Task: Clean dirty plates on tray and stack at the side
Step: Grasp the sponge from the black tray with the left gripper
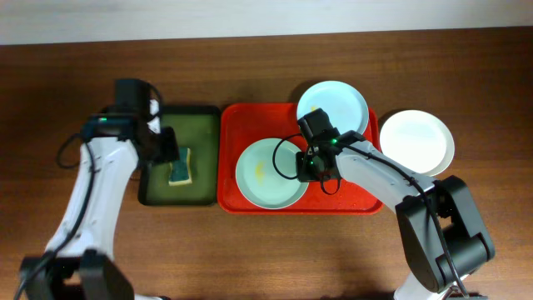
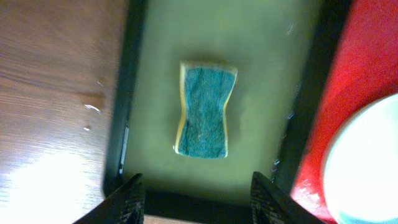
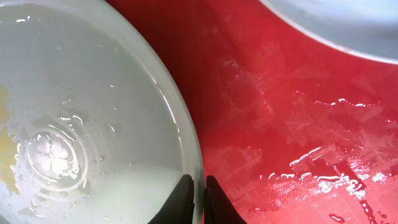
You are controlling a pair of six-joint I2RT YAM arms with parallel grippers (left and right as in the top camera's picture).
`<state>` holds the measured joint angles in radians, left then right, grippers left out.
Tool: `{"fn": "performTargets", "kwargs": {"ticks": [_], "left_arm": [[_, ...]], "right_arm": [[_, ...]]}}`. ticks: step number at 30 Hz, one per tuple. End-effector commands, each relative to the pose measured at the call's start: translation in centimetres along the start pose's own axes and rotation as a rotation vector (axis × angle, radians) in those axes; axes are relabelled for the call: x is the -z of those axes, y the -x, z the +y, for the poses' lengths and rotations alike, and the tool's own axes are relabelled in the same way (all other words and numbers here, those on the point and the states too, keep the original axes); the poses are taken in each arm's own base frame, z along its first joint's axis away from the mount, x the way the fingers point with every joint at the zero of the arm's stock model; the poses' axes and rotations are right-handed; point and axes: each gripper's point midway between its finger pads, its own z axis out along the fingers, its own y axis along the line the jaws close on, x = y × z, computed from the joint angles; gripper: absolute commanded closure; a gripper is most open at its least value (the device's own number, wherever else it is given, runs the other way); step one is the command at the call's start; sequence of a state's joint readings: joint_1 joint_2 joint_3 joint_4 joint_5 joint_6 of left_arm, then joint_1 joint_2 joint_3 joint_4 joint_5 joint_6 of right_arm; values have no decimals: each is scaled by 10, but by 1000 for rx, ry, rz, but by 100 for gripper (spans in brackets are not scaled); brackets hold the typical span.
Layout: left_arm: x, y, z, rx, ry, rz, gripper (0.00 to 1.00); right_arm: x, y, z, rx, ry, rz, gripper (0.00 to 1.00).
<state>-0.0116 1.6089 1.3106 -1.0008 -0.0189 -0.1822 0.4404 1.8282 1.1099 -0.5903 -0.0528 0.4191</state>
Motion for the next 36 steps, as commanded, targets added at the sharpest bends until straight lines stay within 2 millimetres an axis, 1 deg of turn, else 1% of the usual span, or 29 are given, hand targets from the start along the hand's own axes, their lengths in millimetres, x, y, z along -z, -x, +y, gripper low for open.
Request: {"fn": "performTargets", "kwargs": {"ticks": [1,2,3,4,6,8,9,11,13,14,17,18,19,20,21,22,23,25,26,27,28,29,30,31,32,33,35,36], "left_arm": [[-36,-9,2,-78,21,77,48],[-49,-12,-8,-128,-35,108,48],[-63,-13,-10,-154,-44,132,48],[-69,-11,-10,-156,-44,133,49],[-88,-9,-11,-186,-45,145,57],[-102,-13,-11,-185,-42,173,57],[-106,-12,-11,-185,-43,172,57],[-108,-10,-14,-183,-59,162,61],[-112,-15,-15,-182,-69,170,63],[-117,-21,-14,-181,-68,177,65],[-130,-35,-12,-181,-67,186,66],[-134,-39,-11,-181,-67,186,69],[-134,-39,-13,-180,-77,185,98],[-128,-34,-16,-179,-93,180,100],[-116,-20,-19,-180,-96,157,100],[-103,-8,-21,-181,-98,125,100],[-81,9,-23,-183,-105,51,100],[-47,26,-24,-188,-105,-60,100],[-30,32,-23,-188,-101,-109,100],[-15,37,-23,-189,-98,-157,100],[10,47,-24,-190,-106,-243,100],[26,54,-25,-191,-111,-302,100],[36,59,-26,-192,-115,-340,100],[37,58,-26,-192,-115,-341,100],[34,56,-26,-192,-114,-331,100],[32,56,-26,-192,-114,-327,100],[32,54,-25,-192,-114,-321,100],[31,52,-25,-192,-113,-312,100]], "right_arm": [[5,6,6,1,16,-18,91],[5,6,6,1,16,-18,90],[5,6,6,1,16,-18,90],[5,6,6,1,16,-18,90],[5,6,6,1,16,-18,90],[5,6,6,1,16,-18,90],[5,6,6,2,16,-18,90],[5,6,6,2,16,-18,90],[5,6,6,2,16,-18,90],[5,6,6,1,16,-18,90],[5,6,6,1,16,-18,90],[5,6,6,2,16,-18,90],[5,6,6,1,16,-18,89],[5,6,6,2,16,-18,72],[5,6,6,1,17,-18,51],[5,6,6,1,18,-19,41],[7,8,12,1,50,-13,36],[12,9,17,-4,78,2,31],[14,10,15,-12,75,9,30],[19,13,8,-36,70,21,30],[24,17,7,-58,109,34,35],[29,21,9,-61,185,45,40],[33,23,5,-99,266,73,43],[37,24,6,-94,327,82,35],[46,25,11,-74,438,93,3],[52,26,14,-83,508,99,1],[54,28,10,-80,521,93,1],[54,28,10,-62,522,90,23]]}}
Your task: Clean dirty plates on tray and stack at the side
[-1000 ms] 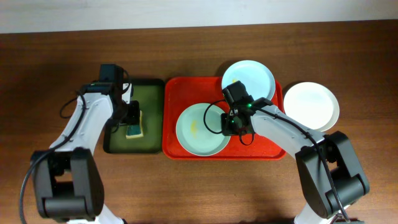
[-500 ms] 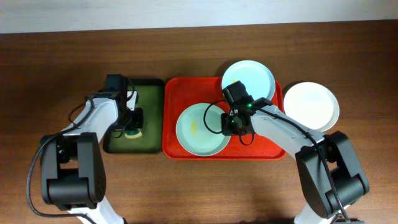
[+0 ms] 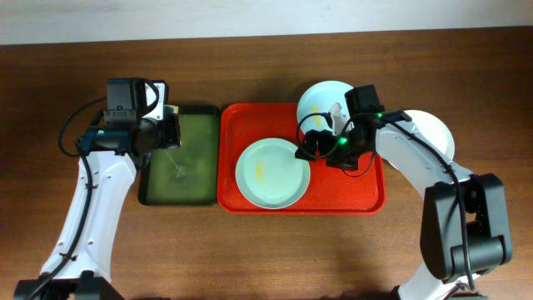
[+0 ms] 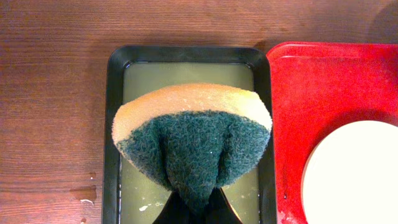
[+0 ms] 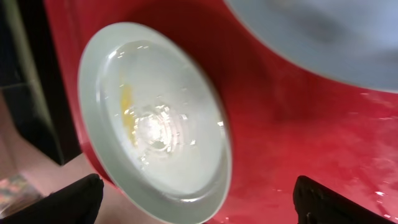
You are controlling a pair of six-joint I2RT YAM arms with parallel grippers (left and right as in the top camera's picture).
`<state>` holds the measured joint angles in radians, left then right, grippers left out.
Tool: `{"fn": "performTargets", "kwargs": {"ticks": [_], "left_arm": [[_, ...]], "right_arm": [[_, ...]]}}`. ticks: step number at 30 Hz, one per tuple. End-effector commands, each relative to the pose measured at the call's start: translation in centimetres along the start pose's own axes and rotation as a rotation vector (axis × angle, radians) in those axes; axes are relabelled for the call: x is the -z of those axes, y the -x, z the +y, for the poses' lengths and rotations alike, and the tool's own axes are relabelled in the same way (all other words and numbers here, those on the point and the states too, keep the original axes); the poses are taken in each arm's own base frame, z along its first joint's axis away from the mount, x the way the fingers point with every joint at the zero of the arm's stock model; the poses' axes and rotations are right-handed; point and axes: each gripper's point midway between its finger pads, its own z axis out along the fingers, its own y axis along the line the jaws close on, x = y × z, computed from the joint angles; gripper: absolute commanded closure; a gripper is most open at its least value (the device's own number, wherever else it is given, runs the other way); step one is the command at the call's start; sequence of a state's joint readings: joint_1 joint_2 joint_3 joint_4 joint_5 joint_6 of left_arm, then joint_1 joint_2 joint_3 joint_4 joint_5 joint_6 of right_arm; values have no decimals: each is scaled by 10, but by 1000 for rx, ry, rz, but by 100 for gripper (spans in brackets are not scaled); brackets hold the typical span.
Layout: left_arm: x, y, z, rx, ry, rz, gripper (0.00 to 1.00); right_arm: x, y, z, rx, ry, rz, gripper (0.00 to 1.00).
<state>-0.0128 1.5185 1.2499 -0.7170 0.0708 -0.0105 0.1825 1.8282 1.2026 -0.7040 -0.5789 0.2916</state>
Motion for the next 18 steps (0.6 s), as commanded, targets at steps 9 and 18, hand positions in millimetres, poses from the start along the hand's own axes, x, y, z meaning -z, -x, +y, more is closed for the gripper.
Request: {"fn": "performTargets", "kwargs": {"ticks": [9,18], "left_arm": [[-10,-11,-3,-9,-21,50,100],[-14,-14,-3,-8,-20,66,100]], "right_arm": [[-6,-19,-38,15,-167,29,74],[-39,-22,-20,147,-178,1,78]]}}
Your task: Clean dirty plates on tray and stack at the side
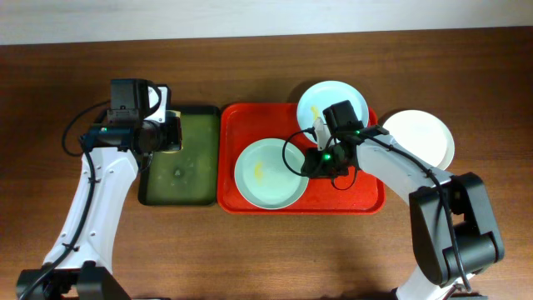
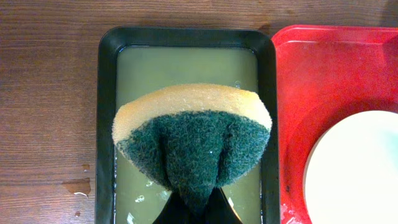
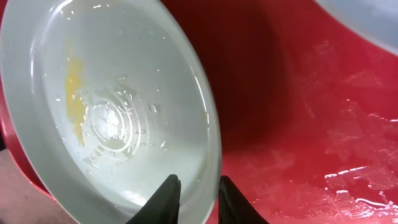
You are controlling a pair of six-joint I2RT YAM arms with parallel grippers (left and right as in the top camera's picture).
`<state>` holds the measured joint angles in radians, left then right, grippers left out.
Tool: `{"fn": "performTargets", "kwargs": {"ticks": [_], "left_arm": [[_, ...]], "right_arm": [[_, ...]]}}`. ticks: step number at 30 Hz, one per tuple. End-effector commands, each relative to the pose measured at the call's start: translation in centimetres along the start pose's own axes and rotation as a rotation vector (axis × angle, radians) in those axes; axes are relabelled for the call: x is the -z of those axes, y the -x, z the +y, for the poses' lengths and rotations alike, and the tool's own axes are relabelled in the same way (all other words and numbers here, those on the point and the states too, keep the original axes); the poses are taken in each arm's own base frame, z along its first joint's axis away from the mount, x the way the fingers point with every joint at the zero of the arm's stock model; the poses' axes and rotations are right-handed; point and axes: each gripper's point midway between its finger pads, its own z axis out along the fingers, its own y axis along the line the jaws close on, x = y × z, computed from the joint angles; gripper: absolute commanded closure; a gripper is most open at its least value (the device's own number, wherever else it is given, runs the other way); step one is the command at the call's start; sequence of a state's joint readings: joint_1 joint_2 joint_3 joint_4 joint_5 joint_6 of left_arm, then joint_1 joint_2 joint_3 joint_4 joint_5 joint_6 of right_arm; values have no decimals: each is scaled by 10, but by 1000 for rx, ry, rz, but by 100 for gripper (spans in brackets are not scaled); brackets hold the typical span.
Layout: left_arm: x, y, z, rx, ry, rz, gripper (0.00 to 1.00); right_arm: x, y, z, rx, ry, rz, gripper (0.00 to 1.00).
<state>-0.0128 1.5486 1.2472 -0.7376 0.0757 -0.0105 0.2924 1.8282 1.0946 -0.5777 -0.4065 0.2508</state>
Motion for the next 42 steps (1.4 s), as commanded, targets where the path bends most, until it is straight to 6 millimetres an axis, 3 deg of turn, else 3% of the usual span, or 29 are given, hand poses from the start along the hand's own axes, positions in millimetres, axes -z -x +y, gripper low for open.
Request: {"fn": "performTargets", "kwargs": {"ticks": [1,9,12,16,22,24,27,30,32,36,39,42], "left_arm": [[-3,-3,-3,-12,-16,12,100],[-3,-3,-3,-12,-16,13,100],[-3,-3,-3,-12,-16,13,100],[-5,-6,-3,-11,-16,26,100],[-44,-32,0,21,-12,165,100],[-33,-25,14,51,74,169,100],[-8,-3,11,46,83,225,100],[-26,-6,-31,-12,-21,261,100],[-46,-20,-90,-101,-151,308,100],[-74,-48,-158,-168,-197,370,100],[-99,-68,-190,-200,-209,398,100],[-109,-72,-188,-210,-181,405,100]], "right_arm": [[-5,-3,-6,5,-29,9,78],[-13,-5,-18,-40,-64,-21,79],[-13,-4,-17,-39,-63,-24,96],[-13,1,-18,-67,-66,-47,96],[-13,-1,-13,-146,-36,-36,96],[-13,-1,-12,-146,-34,-35,96],[-13,-1,-12,-185,-33,-36,96],[-13,-1,-12,-190,-32,-36,96],[-13,-1,-12,-190,-33,-36,96],[-13,-1,-12,-190,-33,-37,96],[-13,-1,-12,-191,-33,-36,96],[-15,-2,-10,-201,-45,-40,96]]}}
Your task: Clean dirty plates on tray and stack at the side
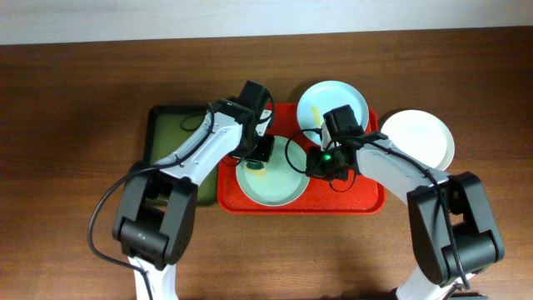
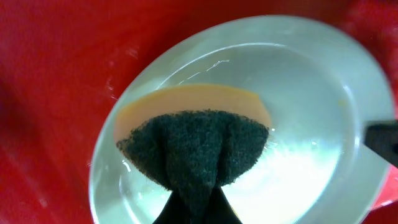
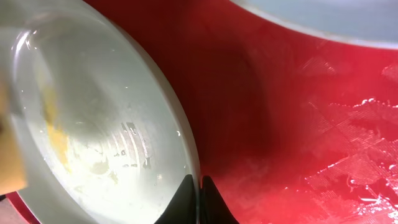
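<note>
A pale green dirty plate [image 1: 271, 182] with yellow smears lies on the red tray [image 1: 366, 196]. My left gripper [image 1: 260, 157] is shut on a yellow and green sponge [image 2: 193, 137] that sits over the plate's [image 2: 311, 112] left part. At the plate's right rim [image 3: 183, 149] my right gripper [image 3: 198, 186] is shut, one finger on each side of the edge. A second dirty plate [image 1: 337, 102] lies at the tray's back right. A clean white plate [image 1: 420, 137] rests on the table to the right of the tray.
A black tray [image 1: 171, 121] of soapy water stands left of the red tray, partly under my left arm. Brown wooden table [image 1: 67, 217] runs all round.
My left gripper has moved with the sponge from above the black tray to the dirty plate on the red tray. My right gripper's fingers have shut on the plate's right rim.
The sponge lay in the black tray with my left gripper open over it while the right pinched the plate's rim. Then the left held the sponge aloft and the right stood open, clear of the plate. The right returned to the rim; now sponge meets plate.
</note>
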You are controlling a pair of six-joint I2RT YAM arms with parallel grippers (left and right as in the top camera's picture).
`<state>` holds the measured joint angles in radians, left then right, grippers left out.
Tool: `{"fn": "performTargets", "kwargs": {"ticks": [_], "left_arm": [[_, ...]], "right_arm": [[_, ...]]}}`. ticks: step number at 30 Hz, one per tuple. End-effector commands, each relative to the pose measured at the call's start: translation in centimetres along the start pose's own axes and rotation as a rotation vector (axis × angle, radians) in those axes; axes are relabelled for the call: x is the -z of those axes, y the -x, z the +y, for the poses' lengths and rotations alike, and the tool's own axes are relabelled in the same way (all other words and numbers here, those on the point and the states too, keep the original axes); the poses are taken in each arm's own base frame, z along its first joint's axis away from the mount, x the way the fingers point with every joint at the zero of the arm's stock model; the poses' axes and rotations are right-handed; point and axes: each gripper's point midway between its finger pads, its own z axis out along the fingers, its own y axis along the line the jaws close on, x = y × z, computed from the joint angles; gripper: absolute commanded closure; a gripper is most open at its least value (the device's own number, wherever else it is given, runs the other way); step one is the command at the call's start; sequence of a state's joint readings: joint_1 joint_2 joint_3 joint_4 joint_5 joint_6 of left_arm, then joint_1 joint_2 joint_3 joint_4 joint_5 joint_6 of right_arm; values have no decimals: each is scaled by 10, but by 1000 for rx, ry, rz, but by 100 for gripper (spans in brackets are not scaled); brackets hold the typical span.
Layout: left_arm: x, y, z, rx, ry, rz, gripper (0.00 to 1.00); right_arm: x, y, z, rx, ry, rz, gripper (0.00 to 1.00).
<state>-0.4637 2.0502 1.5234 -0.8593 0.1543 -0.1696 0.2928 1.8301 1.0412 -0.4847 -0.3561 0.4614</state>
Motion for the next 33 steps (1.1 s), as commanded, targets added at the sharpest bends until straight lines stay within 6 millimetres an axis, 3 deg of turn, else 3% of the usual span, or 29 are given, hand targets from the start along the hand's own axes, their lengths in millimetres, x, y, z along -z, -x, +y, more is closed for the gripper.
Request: {"fn": "performTargets", "kwargs": {"ticks": [1,3,10,12,14,17,20,21,23,25,27,31,33], "left_arm": [[-3,3,7,22,39,-5,100],[-3,0,9,25,48,6,100],[-2,-8,33,127,187,23,100],[-12,-12,35,129,190,51,100],[-40,-20,40,134,197,106,100],[-59,-36,8,135,2,202,100],[-51,-35,-44,76,-310,221,100],[-49,-32,-44,75,-312,213,100],[-29,-14,-30,69,-231,147,100],[15,9,1,81,-4,7,100],[35,7,24,100,179,-35,100],[-15,-18,14,70,210,14,100],[-22,-25,16,69,212,25,100]], "right_arm": [[-7,-4,1,11,-45,-6,96],[-10,-4,-2,7,-115,-39,96],[-11,-5,1,4,-115,-39,96],[-11,-5,1,4,-115,-39,96],[-11,-5,1,4,-115,-39,96],[-11,-6,0,3,-116,-37,96],[-11,-6,0,3,-116,-37,96],[-11,-6,0,3,-116,-37,96],[-11,-6,0,3,-116,-37,96],[-11,-6,0,3,-116,-38,96],[-11,-6,0,3,-116,-37,96],[-11,-6,0,3,-116,-37,96],[-11,-6,0,3,-116,-37,96]]}}
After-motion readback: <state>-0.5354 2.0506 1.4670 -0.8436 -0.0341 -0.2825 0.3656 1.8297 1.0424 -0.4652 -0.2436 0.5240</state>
